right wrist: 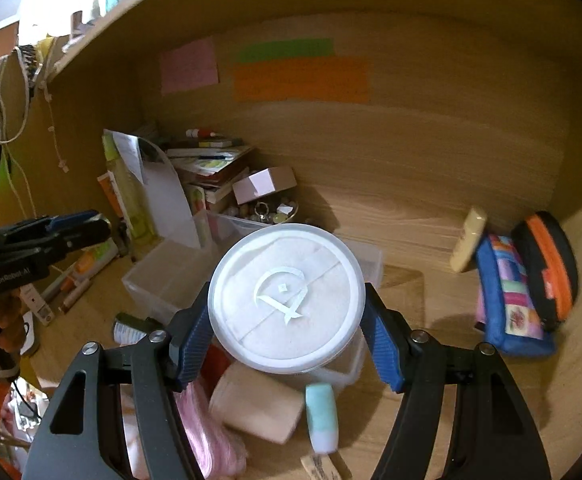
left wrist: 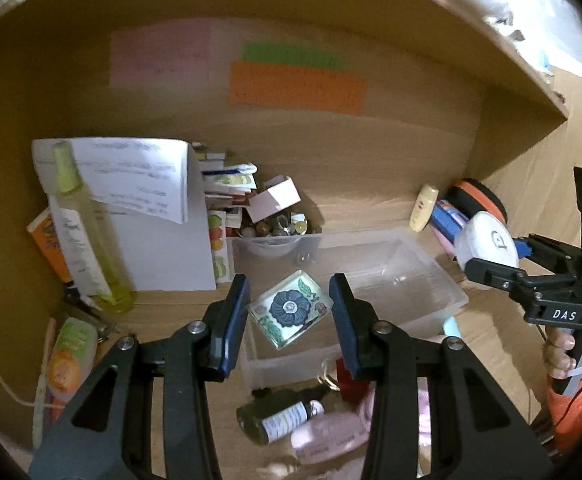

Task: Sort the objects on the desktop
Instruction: 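Carry the white round lid in the right gripper toward the clear box, then lower the white lid into the clear box and open the right gripper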

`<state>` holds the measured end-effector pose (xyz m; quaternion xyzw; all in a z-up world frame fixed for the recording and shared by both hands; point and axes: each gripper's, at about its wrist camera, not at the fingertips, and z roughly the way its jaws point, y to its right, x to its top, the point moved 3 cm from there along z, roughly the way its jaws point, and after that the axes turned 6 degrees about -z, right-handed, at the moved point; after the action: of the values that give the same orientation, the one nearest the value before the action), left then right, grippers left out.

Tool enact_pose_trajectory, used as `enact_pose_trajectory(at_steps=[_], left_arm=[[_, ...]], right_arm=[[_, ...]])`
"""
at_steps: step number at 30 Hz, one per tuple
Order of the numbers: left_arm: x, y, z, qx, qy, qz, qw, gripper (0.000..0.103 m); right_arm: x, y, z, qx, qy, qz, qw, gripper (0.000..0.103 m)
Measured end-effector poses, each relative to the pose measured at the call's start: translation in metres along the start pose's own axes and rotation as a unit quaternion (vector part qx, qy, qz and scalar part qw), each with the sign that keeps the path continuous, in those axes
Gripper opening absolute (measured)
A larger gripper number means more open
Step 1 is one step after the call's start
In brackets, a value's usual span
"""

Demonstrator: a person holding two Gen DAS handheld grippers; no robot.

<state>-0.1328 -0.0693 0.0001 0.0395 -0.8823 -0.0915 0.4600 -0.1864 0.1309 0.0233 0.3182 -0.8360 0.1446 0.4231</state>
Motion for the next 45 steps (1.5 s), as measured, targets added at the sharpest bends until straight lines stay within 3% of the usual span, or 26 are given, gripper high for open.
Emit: enact_pose_trajectory(at_steps=[11,24,39,45], left_arm=[[-0.002,0.006,0.078,0.002,-0.088,0.01,0.996,0.041],[-0.016,0.016,0.129,0.028,-0.153,0.042,0.987,0.041],[-0.023,0.019,0.129,0.05,-0.146,0.068,0.9856,0.041],[-0.018,0.022,0.118,0.056,-0.131,0.071,0.9873,0.051]], right_arm=[[0.005,0.003,0.079,0.007,-0.061,-0.013,0.998,0.065],[-0.011,0.016,0.118,0.029,-0.114,0.004,0.993,0.065],[-0.015,0.009,0.115,0.016,-0.103,-0.02,0.994,0.065],[-0.01,0.002,0.102,0.008,-0.078,-0.039,0.996,0.068]])
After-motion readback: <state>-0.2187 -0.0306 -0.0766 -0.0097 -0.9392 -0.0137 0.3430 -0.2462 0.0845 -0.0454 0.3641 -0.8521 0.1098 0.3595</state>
